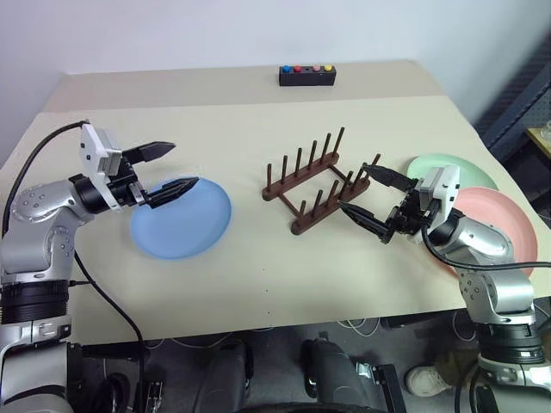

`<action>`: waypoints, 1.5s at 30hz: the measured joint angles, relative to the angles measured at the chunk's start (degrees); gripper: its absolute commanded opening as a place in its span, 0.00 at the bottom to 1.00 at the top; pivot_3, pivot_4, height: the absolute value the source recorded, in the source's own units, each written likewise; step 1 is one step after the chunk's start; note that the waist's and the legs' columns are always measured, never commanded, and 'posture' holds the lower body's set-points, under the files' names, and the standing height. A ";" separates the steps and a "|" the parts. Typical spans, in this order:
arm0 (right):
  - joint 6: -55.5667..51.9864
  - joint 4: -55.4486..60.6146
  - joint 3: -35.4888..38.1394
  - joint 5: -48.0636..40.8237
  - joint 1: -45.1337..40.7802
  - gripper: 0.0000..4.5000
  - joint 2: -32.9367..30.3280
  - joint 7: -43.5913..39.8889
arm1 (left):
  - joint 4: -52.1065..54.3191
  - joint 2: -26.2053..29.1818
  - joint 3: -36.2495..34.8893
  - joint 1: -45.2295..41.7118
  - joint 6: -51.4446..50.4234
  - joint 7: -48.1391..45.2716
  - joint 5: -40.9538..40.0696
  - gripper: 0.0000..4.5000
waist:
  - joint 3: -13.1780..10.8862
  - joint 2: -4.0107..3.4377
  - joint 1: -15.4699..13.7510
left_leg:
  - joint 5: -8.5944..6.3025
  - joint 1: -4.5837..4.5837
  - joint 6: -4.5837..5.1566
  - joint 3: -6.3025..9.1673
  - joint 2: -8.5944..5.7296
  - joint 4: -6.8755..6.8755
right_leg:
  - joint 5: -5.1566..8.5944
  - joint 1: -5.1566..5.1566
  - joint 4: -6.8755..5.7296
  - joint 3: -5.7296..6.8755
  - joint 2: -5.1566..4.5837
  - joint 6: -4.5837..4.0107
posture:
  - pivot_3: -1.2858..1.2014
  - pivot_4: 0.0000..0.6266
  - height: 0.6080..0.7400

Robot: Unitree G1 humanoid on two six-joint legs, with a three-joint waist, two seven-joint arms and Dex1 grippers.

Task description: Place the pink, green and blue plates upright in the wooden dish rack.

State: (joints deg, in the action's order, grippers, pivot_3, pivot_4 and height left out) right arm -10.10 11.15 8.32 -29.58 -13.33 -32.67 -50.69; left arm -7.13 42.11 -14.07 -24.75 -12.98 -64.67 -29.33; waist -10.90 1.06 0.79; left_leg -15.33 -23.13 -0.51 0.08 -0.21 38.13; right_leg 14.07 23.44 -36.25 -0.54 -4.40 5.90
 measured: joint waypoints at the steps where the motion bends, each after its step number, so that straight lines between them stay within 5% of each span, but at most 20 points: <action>1: -0.10 0.04 0.00 0.00 0.09 0.99 0.00 0.05 | -0.01 -0.14 0.03 0.38 0.00 0.00 0.05 1.00 | 0.00 0.00 -0.05 | 0.00 -0.01 0.00 0.01 0.00 0.00 | 0.00 0.00 0.00 0.00 0.00 0.00 | 0.52 0.24 1.00; 20: 0.34 3.30 1.30 -0.03 4.06 0.99 -0.47 3.47 | -2.32 0.40 8.85 -8.38 -2.80 -5.76 2.48 1.00 | 0.00 0.00 -0.30 | 0.00 -0.03 0.00 0.00 -0.05 0.01 | 0.00 -0.02 0.01 0.00 0.00 0.01 | 0.52 0.24 1.00; 35: -9.96 6.93 10.25 -7.46 10.61 0.99 -11.30 -1.35 | 2.19 -11.99 16.74 -9.17 -5.30 -3.51 2.99 1.00 | 0.01 0.01 -0.82 | 0.00 -0.08 0.01 0.02 -0.07 0.09 | 0.00 -0.06 0.05 -0.02 -0.03 0.02 | 0.52 0.24 1.00; 45: -17.46 12.55 16.55 -11.50 16.80 0.99 -13.66 0.01 | 7.63 -17.42 28.75 -5.87 -6.03 5.21 13.86 1.00 | 0.02 -0.02 -1.37 | 0.00 -0.02 0.02 0.01 -0.04 0.10 | 0.00 -0.07 0.04 -0.10 0.04 0.01 | 0.52 0.24 1.00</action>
State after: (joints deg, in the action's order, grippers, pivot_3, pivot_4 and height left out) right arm -27.56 23.71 24.87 -41.08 3.47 -46.33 -50.69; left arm 0.49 24.69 14.68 -30.62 -19.01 -59.46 -15.47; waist -10.88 1.04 -0.58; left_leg -15.33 -23.15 -0.49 0.10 -0.25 38.23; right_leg 14.07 23.38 -36.20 -0.64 -4.35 5.91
